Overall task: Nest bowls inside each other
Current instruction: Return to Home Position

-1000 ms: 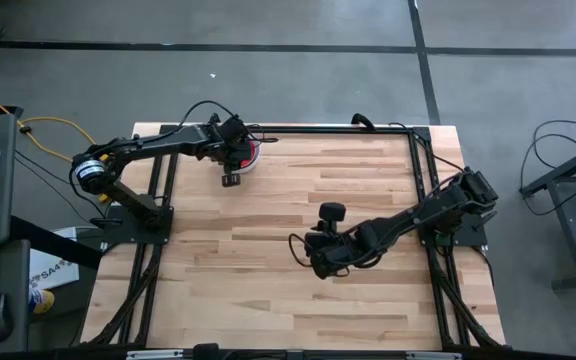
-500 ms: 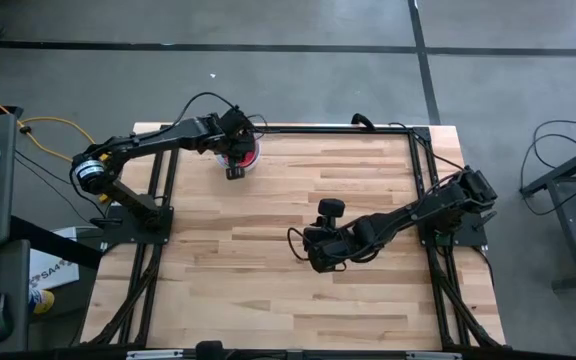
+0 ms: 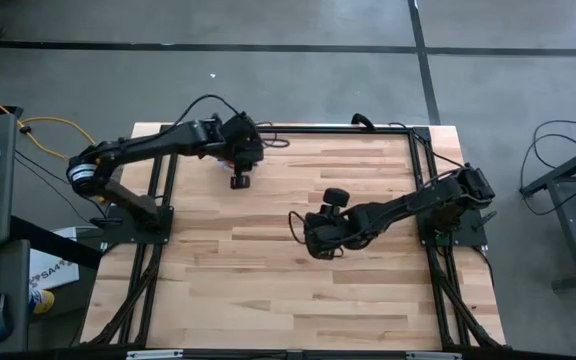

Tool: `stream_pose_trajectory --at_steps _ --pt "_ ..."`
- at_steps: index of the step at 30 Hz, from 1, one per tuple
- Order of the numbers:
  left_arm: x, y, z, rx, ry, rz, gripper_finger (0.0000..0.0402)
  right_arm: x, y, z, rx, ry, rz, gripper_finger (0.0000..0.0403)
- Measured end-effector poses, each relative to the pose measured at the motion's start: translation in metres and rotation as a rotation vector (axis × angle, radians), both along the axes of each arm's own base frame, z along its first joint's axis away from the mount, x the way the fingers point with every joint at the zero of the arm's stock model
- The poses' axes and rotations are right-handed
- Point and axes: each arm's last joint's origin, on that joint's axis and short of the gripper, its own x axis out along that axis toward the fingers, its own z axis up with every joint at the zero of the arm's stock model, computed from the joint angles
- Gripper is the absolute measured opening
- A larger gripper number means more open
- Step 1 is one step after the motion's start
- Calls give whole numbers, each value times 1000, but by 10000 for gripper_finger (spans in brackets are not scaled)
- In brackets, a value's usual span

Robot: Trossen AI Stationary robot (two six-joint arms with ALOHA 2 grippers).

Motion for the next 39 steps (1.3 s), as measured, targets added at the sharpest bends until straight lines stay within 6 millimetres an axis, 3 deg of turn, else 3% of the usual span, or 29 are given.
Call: stream_pose_trajectory --at_steps 9,15,18,26,32,39 --pt "-26 -50 40 -73 -162 -111 42 -15 12 -1 35 60 -55 135" --pt "-37 -78 51 -122 -196 -151 42 -27 28 5 17 20 -84 135" --pt "-35 -90 43 -139 -195 -179 42 -37 37 7 -28 5 -104 135" --pt "-24 -120 -1 -138 -205 -144 42 -70 54 16 -105 -96 -139 135" --pt "-17 -142 -19 -188 -310 -188 42 -114 48 3 -28 -205 -162 135" --pt "-11 -159 -19 -221 -444 -240 42 -154 35 -14 120 -368 -89 135"
